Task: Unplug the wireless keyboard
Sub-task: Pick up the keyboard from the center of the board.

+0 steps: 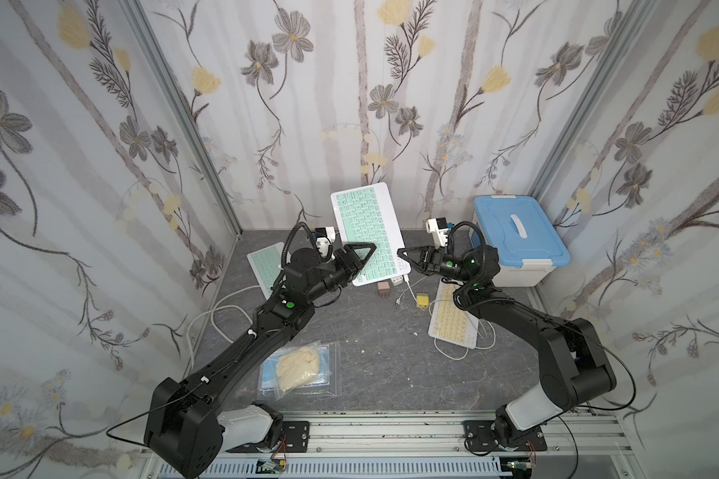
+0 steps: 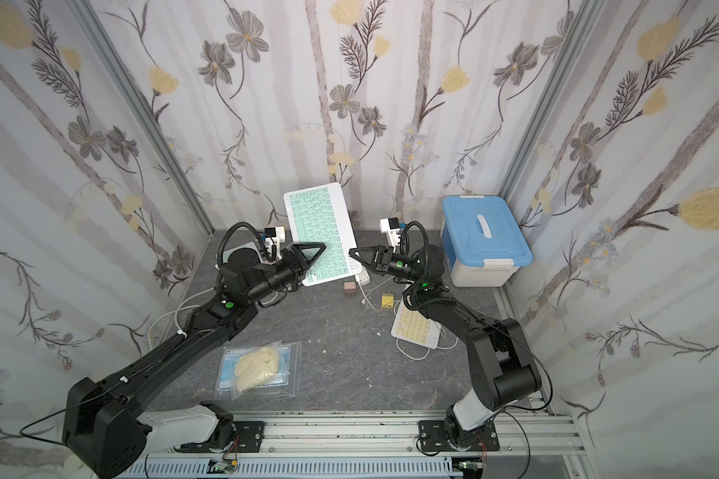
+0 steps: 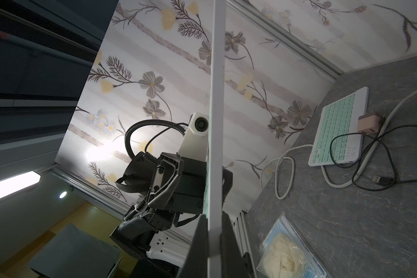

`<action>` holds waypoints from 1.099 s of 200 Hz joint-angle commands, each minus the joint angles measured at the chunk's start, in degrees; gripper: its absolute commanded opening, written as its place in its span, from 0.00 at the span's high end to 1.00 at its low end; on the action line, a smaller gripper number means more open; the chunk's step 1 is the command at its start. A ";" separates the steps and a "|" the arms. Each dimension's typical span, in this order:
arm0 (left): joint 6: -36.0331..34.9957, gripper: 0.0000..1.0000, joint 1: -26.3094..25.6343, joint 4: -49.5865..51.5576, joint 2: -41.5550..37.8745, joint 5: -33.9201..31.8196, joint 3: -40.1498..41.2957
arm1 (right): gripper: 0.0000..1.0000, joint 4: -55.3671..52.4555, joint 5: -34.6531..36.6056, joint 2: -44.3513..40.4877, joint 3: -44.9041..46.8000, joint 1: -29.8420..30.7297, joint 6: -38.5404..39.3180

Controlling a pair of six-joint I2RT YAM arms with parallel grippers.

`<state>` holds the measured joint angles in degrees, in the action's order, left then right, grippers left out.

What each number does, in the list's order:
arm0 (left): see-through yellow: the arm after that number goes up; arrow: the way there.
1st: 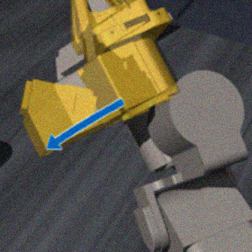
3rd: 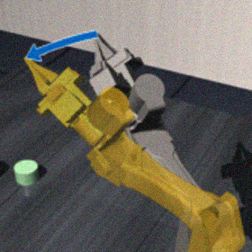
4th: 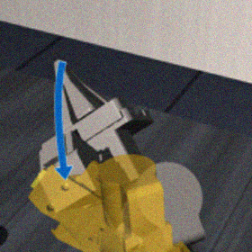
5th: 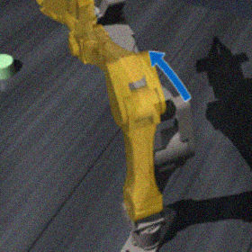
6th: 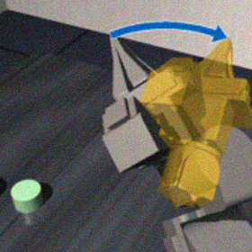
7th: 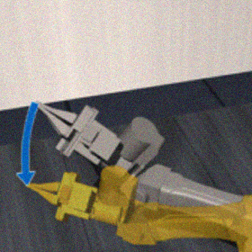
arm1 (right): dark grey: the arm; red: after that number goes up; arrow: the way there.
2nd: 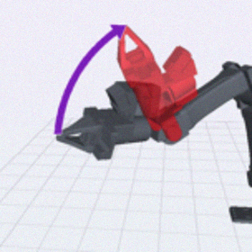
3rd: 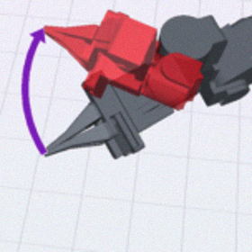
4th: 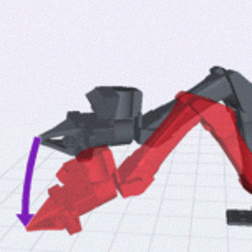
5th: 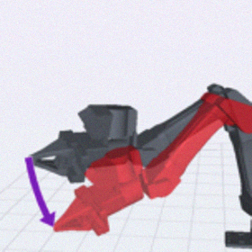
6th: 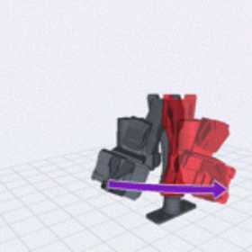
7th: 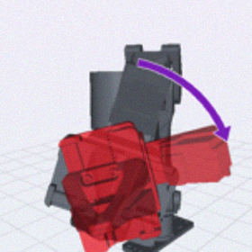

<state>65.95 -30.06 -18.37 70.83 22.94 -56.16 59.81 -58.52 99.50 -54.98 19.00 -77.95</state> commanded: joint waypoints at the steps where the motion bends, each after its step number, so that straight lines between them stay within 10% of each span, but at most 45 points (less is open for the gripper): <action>1: -1.24 0.72 0.83 2.68 -1.28 1.73 -1.04 | 1.00 2.34 -0.34 -1.47 0.30 -1.01 1.57; 22: -1.99 0.40 1.56 4.47 -1.44 3.55 -1.32 | 1.00 -1.09 -0.86 -3.24 0.40 -1.72 3.71; 76: -4.85 0.17 2.35 9.64 -1.54 4.97 -2.95 | 1.00 -4.28 -2.06 -5.59 0.84 -2.44 5.49; 148: -4.48 1.00 2.55 6.95 -1.70 5.70 -2.57 | 1.00 -6.29 -3.11 -5.37 1.72 -2.84 5.74; 186: -4.79 1.00 2.55 2.54 -2.37 5.45 -2.00 | 0.96 -6.73 -3.28 -5.32 2.27 -3.17 5.22; 220: -6.14 1.00 2.56 1.47 -3.23 3.45 -2.25 | 0.44 -3.39 -2.61 -6.99 5.97 -3.72 3.20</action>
<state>61.21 -27.75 -11.68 68.47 28.80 -58.13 51.64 -61.45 93.86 -50.85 15.51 -74.46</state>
